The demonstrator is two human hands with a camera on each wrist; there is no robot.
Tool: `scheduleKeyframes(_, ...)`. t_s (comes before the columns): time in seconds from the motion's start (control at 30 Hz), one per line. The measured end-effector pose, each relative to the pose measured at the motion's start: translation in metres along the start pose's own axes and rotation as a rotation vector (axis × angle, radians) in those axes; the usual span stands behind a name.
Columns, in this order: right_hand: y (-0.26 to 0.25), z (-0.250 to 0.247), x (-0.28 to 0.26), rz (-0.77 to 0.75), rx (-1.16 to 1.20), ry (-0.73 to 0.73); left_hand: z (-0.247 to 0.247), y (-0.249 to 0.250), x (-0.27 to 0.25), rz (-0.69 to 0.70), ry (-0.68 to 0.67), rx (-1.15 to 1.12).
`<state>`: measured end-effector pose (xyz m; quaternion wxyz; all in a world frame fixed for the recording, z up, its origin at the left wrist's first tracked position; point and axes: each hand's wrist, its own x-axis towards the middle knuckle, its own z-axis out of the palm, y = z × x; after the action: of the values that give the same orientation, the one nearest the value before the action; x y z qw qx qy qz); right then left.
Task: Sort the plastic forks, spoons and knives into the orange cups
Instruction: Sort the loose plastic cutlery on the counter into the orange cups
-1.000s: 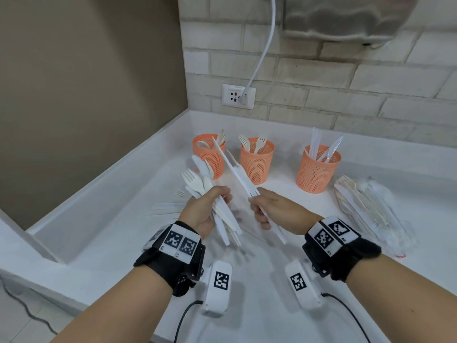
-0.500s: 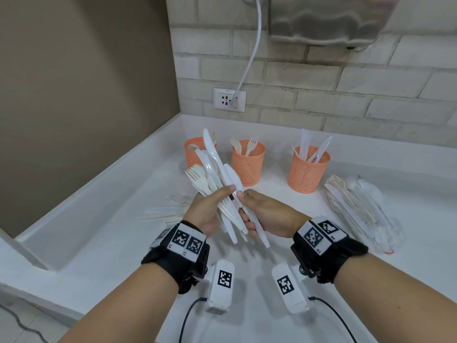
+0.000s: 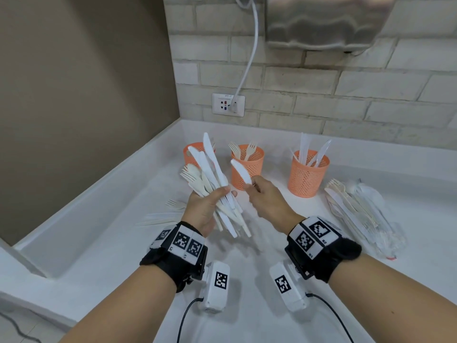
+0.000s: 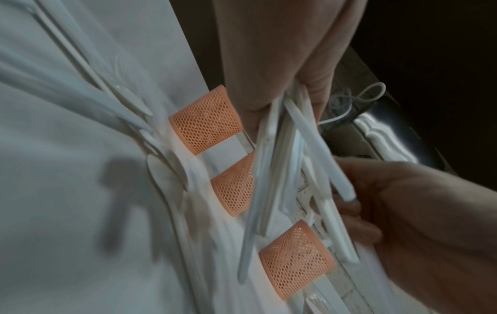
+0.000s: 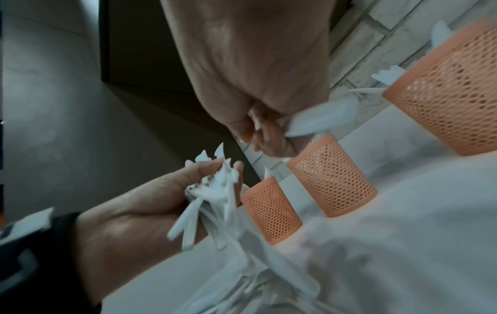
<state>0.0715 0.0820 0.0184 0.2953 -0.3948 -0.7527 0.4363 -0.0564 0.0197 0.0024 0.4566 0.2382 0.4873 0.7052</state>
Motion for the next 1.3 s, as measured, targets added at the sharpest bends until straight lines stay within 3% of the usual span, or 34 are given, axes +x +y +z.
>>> scheduleKeyframes(0.1,-0.017,-0.006,0.011,-0.073,0.098,0.037,0.001,0.0,-0.001,0.022,-0.061,0.055)
scheduleKeyframes(0.3,-0.043,-0.004,0.028,0.004,0.176,-0.173,0.008,0.003,-0.004,0.028,-0.193,0.059)
scheduleKeyframes(0.4,-0.042,-0.004,0.035,0.047,0.229,-0.171,0.002,0.006,-0.002,0.014,-0.187,0.028)
scheduleKeyframes(0.57,-0.036,-0.007,0.048,0.09,0.296,-0.046,-0.004,0.008,0.005,-0.041,-0.118,-0.009)
scheduleKeyframes(0.8,-0.04,-0.004,0.043,0.201,0.308,-0.174,0.01,0.01,0.001,-0.052,-0.2,0.027)
scheduleKeyframes(0.97,-0.036,-0.003,0.05,0.213,0.309,-0.113,0.008,0.01,0.0,-0.072,-0.243,0.022)
scheduleKeyframes(1.13,-0.037,-0.004,0.053,0.148,0.315,-0.022,0.008,0.009,0.005,-0.099,-0.169,0.024)
scheduleKeyframes(1.3,-0.038,-0.008,0.062,0.084,0.459,0.222,0.01,0.008,0.008,-0.087,-0.103,0.007)
